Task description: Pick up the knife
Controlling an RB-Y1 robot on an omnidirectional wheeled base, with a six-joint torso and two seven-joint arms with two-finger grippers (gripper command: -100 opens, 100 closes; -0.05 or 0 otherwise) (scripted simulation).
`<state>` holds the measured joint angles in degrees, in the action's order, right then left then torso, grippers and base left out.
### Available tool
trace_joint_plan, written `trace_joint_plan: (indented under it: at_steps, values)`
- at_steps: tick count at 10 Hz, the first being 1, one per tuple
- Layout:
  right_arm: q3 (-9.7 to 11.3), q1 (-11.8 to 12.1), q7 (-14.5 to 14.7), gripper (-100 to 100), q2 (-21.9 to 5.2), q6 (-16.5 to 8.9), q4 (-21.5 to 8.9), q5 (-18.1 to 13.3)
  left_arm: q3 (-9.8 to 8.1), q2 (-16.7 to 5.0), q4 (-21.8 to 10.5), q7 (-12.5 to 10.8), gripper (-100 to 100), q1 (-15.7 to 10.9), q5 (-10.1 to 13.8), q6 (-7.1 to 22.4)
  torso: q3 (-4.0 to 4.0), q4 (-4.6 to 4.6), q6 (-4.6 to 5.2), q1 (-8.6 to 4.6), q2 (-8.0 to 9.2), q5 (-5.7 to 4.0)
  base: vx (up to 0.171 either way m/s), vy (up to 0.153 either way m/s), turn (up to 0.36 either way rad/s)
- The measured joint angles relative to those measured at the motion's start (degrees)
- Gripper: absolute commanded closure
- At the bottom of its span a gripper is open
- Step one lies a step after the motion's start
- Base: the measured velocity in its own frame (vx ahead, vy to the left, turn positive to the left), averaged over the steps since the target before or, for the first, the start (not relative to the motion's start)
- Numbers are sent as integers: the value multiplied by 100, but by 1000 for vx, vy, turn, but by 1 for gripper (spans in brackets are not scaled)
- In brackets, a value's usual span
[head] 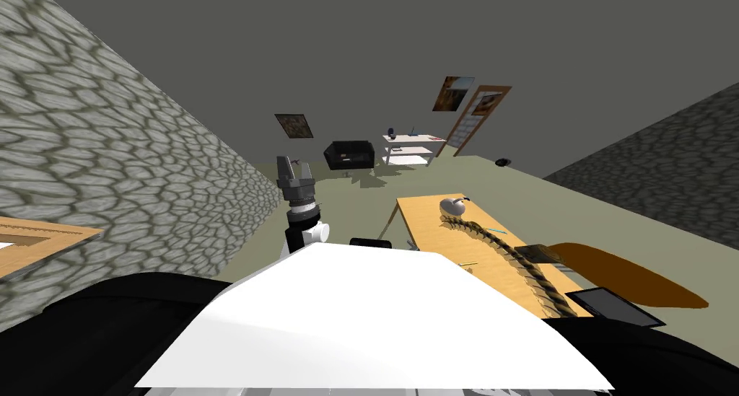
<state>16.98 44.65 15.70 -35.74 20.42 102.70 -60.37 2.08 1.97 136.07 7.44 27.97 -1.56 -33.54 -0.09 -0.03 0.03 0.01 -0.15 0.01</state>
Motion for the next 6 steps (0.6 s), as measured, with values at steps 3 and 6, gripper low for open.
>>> trace_joint_plan:
  at_steps: [3,6]
  values:
    - [58,145,159,-100,-327,32,-292,-471,0,0,0,0,0,0,0,0,-1,0,-2,1,-3,1,46,-14,99]
    - [194,176,216,-100,-558,-72,-557,-997,0,0,0,0,0,0,0,0,0,0,1,-1,1,0,42,-20,101]
